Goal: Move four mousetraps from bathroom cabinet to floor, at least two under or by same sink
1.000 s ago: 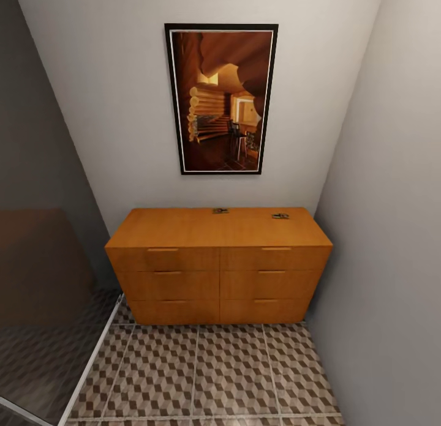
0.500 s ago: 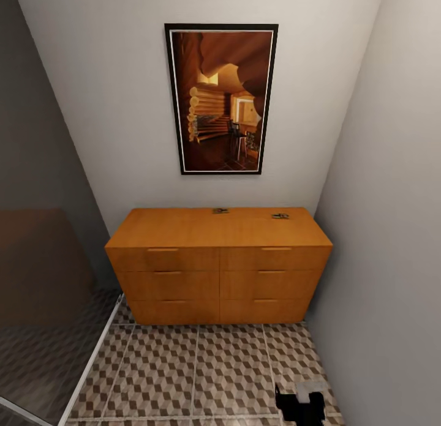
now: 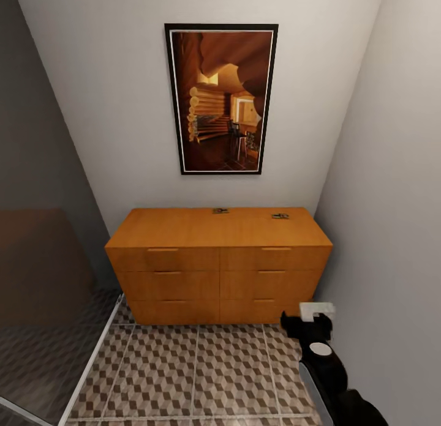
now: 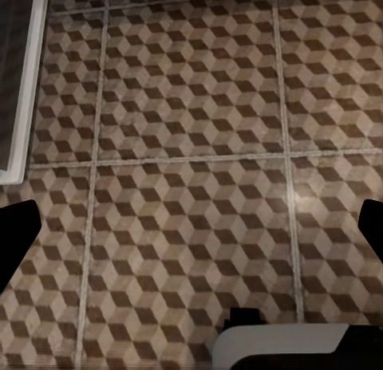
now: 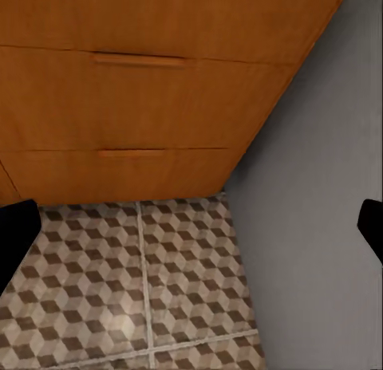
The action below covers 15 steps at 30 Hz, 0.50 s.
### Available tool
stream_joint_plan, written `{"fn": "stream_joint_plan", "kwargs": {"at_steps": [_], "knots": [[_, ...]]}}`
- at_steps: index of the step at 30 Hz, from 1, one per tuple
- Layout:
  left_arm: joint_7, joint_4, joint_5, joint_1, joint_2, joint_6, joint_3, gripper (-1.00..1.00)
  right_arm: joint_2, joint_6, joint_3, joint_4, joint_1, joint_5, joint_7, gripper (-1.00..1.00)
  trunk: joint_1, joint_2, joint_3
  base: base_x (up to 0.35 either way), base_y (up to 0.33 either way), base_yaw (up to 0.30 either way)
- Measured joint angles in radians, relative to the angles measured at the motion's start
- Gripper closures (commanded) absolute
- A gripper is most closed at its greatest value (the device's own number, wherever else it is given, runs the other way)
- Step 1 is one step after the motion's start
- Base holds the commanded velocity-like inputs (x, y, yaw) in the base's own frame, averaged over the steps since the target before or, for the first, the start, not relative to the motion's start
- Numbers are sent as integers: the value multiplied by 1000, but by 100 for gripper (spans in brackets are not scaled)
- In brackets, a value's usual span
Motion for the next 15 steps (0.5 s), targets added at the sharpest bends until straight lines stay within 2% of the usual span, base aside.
{"fn": "stream_joint_plan", "kwargs": {"at_steps": [1,4,7,9,11,13,15], "knots": [[0,0,0,0,0,3,0,-100,0,47,0,-15,-37,0,-14,-100,0,0,0,0,0,0],[-1,0,0,0,0,7,0,-100,-1,126,-6,-31,-110,-1,-38,-100,0,0,0,0,0,0],[-1,0,0,0,0,8,0,-100,-2,187,-29,-37,-183,-1,-53,-100,0,0,0,0,0,0],[-1,0,0,0,0,9,0,-100,-2,248,-53,-39,-261,1,-59,-100,0,0,0,0,0,0],[-1,0,0,0,0,9,0,-100,-2,291,-62,-38,-329,1,-61,-100,0,0,0,0,0,0],[-1,0,0,0,0,9,1,-100,-2,309,-66,-35,-379,-1,-62,-100,0,0,0,0,0,0],[-1,0,0,0,0,9,0,-100,-3,325,-69,-17,-454,-1,-63,-100,0,0,0,0,0,0]]}}
